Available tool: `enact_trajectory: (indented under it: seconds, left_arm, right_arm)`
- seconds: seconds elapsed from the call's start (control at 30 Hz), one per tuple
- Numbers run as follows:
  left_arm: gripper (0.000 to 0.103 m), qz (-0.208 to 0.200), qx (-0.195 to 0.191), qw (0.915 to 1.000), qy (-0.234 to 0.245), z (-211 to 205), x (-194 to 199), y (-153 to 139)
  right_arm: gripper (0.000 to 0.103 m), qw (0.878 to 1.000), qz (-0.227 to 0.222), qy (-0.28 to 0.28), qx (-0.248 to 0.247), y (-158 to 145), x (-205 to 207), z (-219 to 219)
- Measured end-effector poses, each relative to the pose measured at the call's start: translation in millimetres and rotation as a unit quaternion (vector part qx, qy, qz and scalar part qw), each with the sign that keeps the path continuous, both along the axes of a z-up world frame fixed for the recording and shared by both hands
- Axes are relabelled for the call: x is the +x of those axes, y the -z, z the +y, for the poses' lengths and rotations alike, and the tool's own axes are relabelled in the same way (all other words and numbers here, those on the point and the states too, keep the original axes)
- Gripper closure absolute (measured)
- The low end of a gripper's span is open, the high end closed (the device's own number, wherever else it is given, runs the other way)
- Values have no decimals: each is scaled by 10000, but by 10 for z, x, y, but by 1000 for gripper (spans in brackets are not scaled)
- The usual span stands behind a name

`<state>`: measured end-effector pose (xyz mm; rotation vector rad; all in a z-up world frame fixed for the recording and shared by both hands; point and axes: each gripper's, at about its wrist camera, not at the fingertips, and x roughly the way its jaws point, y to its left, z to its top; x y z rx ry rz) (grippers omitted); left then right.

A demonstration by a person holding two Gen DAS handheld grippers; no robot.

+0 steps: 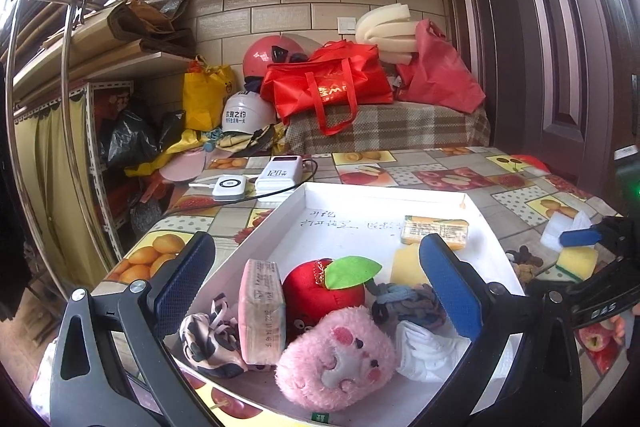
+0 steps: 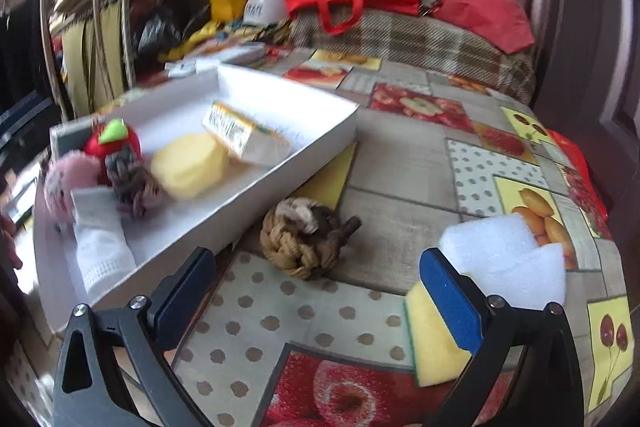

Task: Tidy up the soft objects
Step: 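Reach the right gripper to the tan knotted rope and grasp it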

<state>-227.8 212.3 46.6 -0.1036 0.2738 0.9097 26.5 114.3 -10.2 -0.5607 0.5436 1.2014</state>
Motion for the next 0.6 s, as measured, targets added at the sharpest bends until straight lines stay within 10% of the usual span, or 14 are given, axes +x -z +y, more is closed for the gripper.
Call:
enact_trajectory:
  seconds: [0.27, 0.33, 0.6]
  left_arm:
    - [0, -15, 7, 10000, 28, 7, -4, -1]
    - [0, -37, 3, 9999, 97, 2, -2, -1]
    - [0, -36, 63, 9986, 531, -251, 111, -16]
  right_arm:
    - [34, 9979, -97, 15, -647, 151, 135, 453]
    - [58, 9980, 15, -165, -608, 146, 115, 447]
    - [67, 9940, -471, -775, -605, 151, -302, -19]
